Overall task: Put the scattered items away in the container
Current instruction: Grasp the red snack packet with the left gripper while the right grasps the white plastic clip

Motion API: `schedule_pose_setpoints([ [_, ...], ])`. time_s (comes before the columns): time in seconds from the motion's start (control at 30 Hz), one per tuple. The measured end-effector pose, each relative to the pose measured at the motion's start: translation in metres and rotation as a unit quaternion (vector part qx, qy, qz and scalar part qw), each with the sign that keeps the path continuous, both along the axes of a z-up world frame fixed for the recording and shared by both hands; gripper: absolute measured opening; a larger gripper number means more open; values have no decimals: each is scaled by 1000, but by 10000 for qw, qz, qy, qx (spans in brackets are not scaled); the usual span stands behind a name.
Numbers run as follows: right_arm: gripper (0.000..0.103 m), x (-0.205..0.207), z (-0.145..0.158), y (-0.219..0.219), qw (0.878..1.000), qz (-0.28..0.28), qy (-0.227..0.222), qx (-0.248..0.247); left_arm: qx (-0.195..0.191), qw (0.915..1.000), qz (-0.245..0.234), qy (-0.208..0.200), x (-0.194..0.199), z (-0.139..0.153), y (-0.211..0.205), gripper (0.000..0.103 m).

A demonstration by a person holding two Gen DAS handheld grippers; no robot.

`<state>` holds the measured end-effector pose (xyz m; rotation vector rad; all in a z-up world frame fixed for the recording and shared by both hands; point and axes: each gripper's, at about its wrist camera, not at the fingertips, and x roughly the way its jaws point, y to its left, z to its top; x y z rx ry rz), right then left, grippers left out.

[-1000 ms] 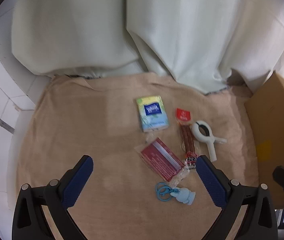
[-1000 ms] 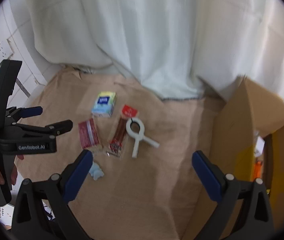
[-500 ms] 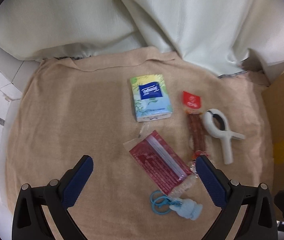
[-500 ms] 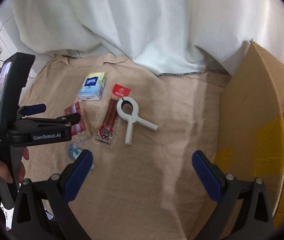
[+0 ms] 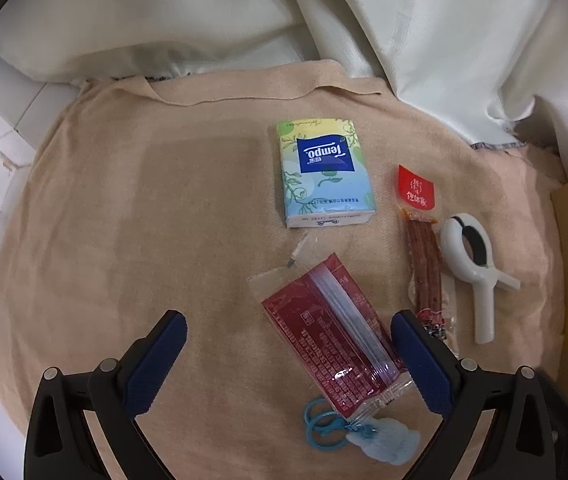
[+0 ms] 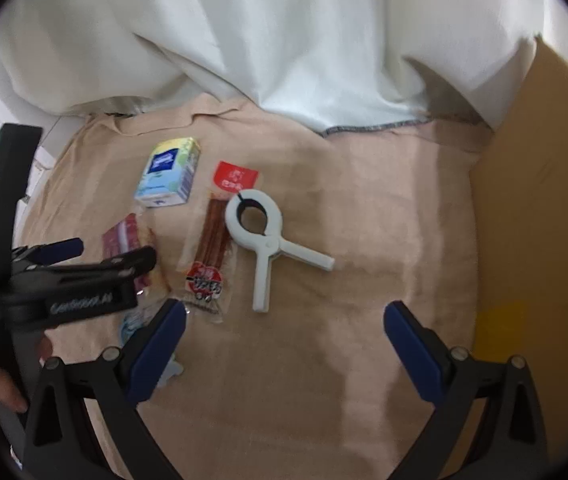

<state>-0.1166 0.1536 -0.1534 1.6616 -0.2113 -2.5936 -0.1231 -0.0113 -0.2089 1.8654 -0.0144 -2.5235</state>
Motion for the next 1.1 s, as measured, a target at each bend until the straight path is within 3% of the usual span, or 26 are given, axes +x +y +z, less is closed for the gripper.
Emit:
schedule_pose_setpoints([
  [0.1, 98, -4, -11, 1, 9999, -57, -99, -19, 90, 9999, 20, -82, -1, -5, -2, 101],
  [0.17, 91, -4, -15, 0, 10000, -14, -87, -39, 108, 9999, 19, -96, -2, -7, -2, 99],
  [0.27, 81, -7, -21, 0, 9999, 24, -118, -91, 112, 9998, -21, -142, -3, -13, -2, 92],
  [0.43, 72, -14, -29, -3, 9996, 119, -152, -217, 104, 9999, -28, -69, -1, -18, -4, 77],
  [0.83, 61, -28, -39, -13, 9995, 199, -115, -224, 323, 9990, -245, 166, 3, -11, -13, 76],
  [0.9, 51, -31, -38, -14, 9996, 182, -102, -163, 315, 9990, -239, 196, 2, -10, -13, 76],
  [0.97, 33, -32, -39, -14, 9997, 178, -114, -73, 287, 9990, -256, 225, 2, -9, -11, 76],
  [1.1, 13, -32, -40, -10, 9996, 242, -123, -108, 205, 9988, -353, 259, 3, -8, -9, 75],
])
